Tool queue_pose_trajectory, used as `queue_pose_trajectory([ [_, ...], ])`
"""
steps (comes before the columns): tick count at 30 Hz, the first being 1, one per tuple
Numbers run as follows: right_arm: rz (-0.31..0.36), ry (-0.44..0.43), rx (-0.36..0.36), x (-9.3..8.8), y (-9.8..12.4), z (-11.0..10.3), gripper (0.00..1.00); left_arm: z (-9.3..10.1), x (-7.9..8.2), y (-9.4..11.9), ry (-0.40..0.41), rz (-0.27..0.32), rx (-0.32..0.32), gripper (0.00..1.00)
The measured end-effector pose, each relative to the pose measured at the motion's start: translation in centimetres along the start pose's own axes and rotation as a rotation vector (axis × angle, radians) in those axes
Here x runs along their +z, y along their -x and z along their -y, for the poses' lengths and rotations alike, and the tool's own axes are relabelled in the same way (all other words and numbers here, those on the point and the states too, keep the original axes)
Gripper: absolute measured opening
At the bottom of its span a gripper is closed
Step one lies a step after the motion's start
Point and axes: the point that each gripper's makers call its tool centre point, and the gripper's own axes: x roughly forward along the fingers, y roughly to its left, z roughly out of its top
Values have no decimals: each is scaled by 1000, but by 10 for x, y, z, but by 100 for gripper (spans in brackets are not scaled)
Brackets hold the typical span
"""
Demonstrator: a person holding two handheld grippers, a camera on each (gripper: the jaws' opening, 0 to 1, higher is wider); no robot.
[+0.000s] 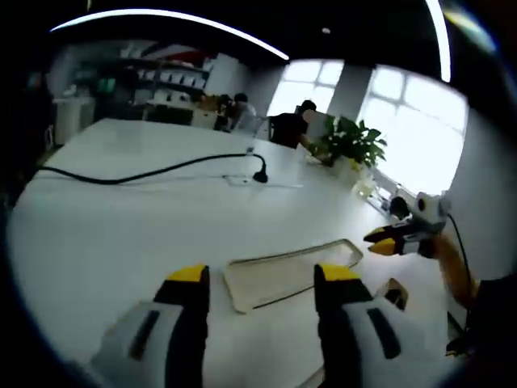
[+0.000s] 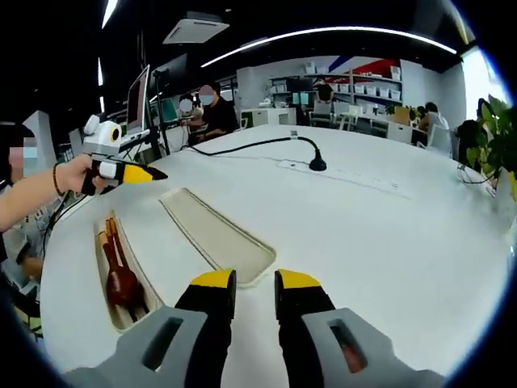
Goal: Arrange the utensils inside the cutlery case until each visible utensil rests in its matching compartment.
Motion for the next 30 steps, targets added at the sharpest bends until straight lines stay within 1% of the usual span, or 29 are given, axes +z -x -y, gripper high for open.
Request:
queue_pose_trajectory([
  [3,-13,9,-10,-3,-1,1,19,4,-5,-6,29,-37,2,54],
  [6,-3,5,-17,-2,-1,2,19,3,-12,-11,33,-80,36,55],
  [9,-8,18,-24,-3,-2,3,19,5,-15,-13,16,-98,45,53],
  [12,-16,24,-30,-5,-6,4,19,8,-19,-14,56,-121,48,52],
  [17,-27,59,-32,-3,-13,1,19,12,-25,-13,62,-139,76,52],
  [23,-30,103,-40,-1,-20,4,16,5,-28,-15,83,-160,87,52],
  [24,-35,108,-45,-2,-21,5,14,4,-28,-15,85,-162,89,52],
  [25,-40,111,-47,-3,-21,6,13,4,-28,-15,86,-162,88,51],
  [26,-33,115,-46,-2,-21,6,12,11,-32,-14,89,-163,86,51],
  [30,-25,108,-47,-3,-21,7,11,12,-31,-15,108,-158,84,52],
])
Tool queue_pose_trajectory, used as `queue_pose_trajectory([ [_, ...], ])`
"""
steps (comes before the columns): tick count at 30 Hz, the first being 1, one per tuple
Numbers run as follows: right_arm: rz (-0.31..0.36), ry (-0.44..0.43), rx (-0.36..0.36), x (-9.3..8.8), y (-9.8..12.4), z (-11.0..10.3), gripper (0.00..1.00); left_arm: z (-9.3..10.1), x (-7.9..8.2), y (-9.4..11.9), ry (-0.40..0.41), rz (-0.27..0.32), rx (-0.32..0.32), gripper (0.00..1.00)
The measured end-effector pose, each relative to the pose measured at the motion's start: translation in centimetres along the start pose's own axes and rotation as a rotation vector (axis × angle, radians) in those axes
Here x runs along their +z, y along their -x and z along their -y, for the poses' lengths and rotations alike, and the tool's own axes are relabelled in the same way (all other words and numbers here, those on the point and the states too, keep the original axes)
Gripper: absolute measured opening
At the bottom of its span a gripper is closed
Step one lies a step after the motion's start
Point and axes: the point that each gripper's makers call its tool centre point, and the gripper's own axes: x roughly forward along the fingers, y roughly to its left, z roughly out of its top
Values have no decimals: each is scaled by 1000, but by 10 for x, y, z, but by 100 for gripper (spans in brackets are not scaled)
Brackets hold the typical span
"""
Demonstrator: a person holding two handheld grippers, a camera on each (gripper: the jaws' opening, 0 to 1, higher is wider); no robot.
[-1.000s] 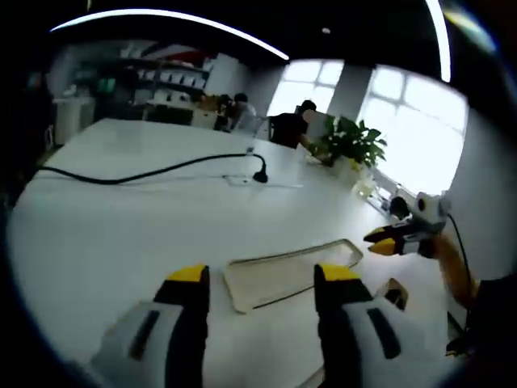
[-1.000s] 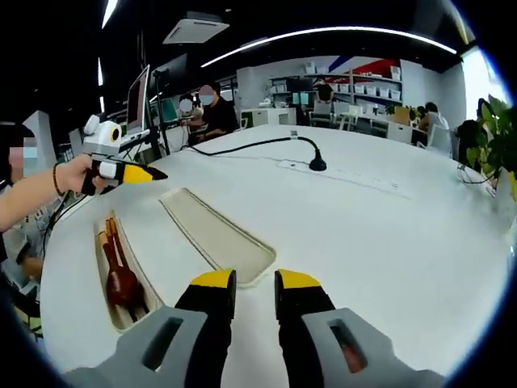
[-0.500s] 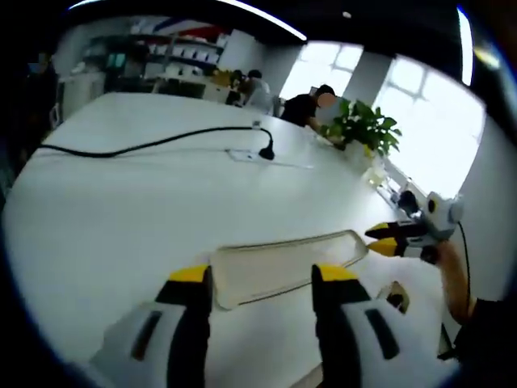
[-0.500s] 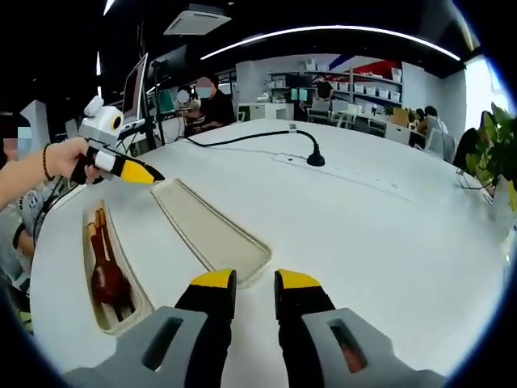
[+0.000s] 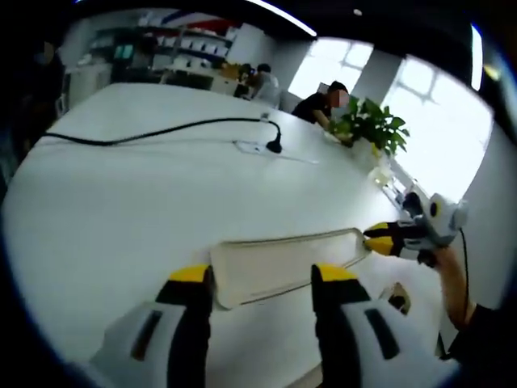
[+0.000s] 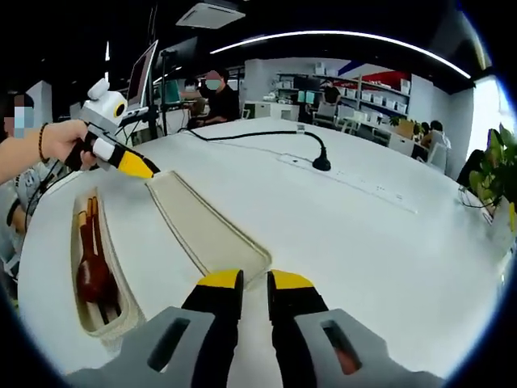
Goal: Arrange the utensils inside the cutlery case until each visible utensil rests in its matching compartment.
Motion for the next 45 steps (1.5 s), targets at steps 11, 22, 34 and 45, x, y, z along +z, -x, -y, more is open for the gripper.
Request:
queue_pose_trajectory([
  [11,-10,-28,-59,-2,0,1,8,4,6,10,154,48,-12,46],
  [22,-14,-37,-97,-5,3,7,6,9,37,30,326,167,-169,21],
  [34,11,-18,-88,-4,5,6,5,42,36,27,416,122,-307,9],
  [45,27,0,-82,-3,6,6,6,46,24,34,351,114,-325,4],
])
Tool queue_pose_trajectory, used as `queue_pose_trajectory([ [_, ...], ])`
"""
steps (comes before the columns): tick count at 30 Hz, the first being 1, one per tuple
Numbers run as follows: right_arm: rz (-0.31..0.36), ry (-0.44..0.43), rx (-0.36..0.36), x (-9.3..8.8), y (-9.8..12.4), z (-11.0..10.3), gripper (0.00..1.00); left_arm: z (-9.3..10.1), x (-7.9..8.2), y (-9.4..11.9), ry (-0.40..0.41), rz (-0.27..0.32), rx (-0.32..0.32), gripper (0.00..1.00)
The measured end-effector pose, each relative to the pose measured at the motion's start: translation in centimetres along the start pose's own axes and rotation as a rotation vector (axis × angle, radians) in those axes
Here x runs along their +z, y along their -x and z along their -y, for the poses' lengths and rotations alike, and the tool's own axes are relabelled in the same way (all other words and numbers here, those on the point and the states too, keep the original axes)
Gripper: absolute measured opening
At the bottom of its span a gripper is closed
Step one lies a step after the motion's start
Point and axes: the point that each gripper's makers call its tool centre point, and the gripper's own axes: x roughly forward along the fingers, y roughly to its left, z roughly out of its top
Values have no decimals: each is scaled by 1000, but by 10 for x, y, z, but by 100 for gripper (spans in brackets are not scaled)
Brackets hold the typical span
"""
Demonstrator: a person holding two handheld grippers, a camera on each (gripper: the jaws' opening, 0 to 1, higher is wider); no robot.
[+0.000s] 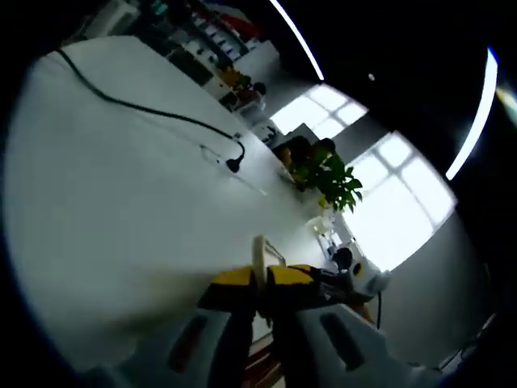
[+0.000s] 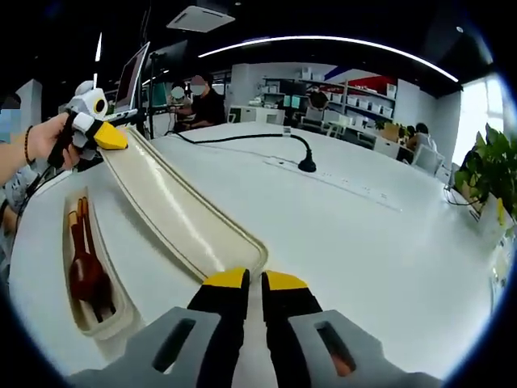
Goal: Arrange the utensils inside the cutlery case until each visible utensil rests in its matching compartment.
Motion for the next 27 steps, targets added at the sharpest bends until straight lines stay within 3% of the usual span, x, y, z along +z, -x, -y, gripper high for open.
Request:
queue_pose_trajectory([
  [7,22,43,31,1,3,-2,7,10,-8,4,-37,25,-49,4],
  [9,27,59,45,0,5,-3,8,12,-12,6,-90,36,-63,4],
  [12,38,57,45,0,8,1,17,11,-14,9,-81,40,-69,3],
  [16,36,22,76,-1,12,-2,22,18,-22,15,-160,41,-115,3],
  [18,52,5,103,0,12,-4,21,22,-22,17,-240,51,-137,3],
  [19,132,-23,167,8,13,-11,21,28,-22,22,-332,50,-159,3],
  [20,144,-31,172,9,15,-12,20,28,-21,23,-359,47,-166,3],
  [25,126,-6,185,9,20,-20,19,29,-26,26,-492,31,-188,4],
  [27,136,-22,194,12,21,-20,19,31,-33,26,-590,3,-206,4],
])
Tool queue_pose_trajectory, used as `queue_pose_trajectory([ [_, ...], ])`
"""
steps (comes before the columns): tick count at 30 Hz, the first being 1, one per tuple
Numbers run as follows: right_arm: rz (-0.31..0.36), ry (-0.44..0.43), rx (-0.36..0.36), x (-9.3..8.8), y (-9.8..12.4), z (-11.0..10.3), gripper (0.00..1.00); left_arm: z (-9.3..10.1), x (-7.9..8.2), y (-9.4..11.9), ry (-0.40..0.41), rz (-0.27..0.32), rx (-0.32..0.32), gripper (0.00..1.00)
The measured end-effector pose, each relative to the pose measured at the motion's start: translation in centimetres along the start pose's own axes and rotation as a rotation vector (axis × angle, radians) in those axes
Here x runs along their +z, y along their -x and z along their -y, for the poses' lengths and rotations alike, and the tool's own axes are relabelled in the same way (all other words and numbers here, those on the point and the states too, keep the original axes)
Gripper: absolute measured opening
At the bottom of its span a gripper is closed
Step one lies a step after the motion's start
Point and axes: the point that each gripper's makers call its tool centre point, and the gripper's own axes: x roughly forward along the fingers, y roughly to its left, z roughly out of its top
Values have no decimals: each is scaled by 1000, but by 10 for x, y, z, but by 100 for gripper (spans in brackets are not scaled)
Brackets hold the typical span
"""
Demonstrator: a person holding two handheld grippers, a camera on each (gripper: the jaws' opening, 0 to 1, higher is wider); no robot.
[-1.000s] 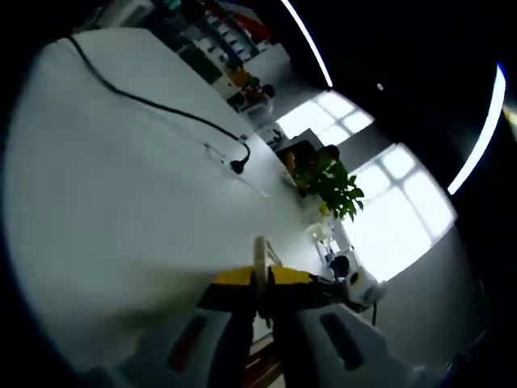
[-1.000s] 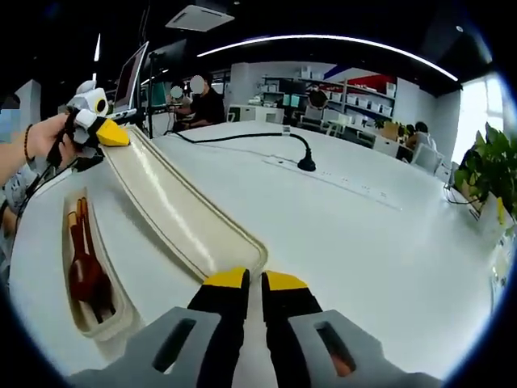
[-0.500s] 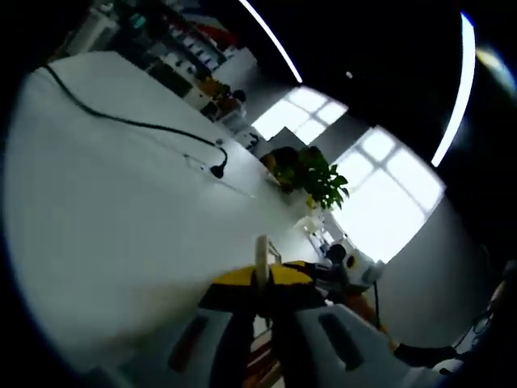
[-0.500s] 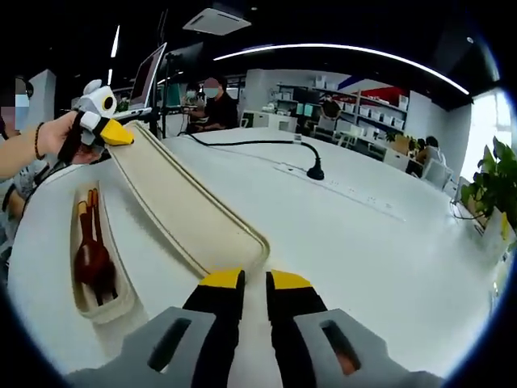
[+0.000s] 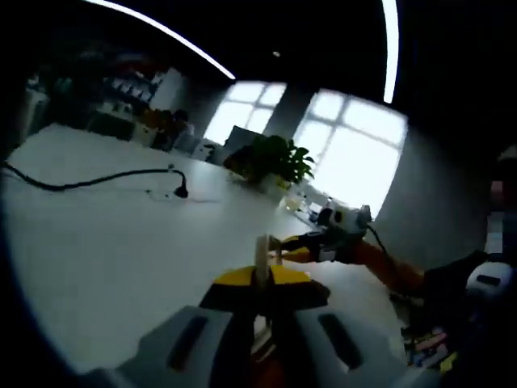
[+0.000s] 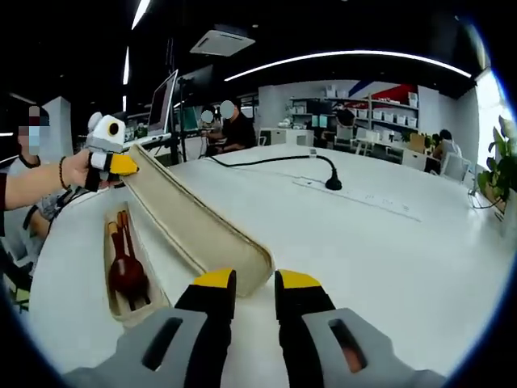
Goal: Arrange the utensils inside the cutlery case until each visible utensil rests in its matching compartment.
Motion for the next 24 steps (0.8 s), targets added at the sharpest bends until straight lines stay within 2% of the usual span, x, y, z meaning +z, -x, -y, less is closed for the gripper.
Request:
queue_pose_trajectory([
  [1,4,-7,-4,0,0,1,19,2,-3,0,-54,-18,-2,4],
  [3,10,-9,0,1,1,1,19,6,-13,1,-176,-93,-7,4],
  [5,14,-17,7,0,1,1,19,7,-21,1,-220,-144,1,4],
  [10,8,-38,16,-4,0,3,19,5,-20,4,-249,-140,-6,4],
  [12,5,-44,35,-5,0,-2,8,4,-21,6,-261,-147,-4,4],
  [13,-5,-47,-11,-4,2,4,3,4,-21,7,-264,-151,-5,4],
  [14,-5,-54,18,-2,3,-1,3,5,-22,8,-269,-149,-6,4],
  [16,-15,-109,-3,-3,7,-2,3,7,-22,8,-273,-145,-10,4],
  [24,61,-97,-54,12,21,-3,2,16,-15,9,-312,-121,1,4],
])
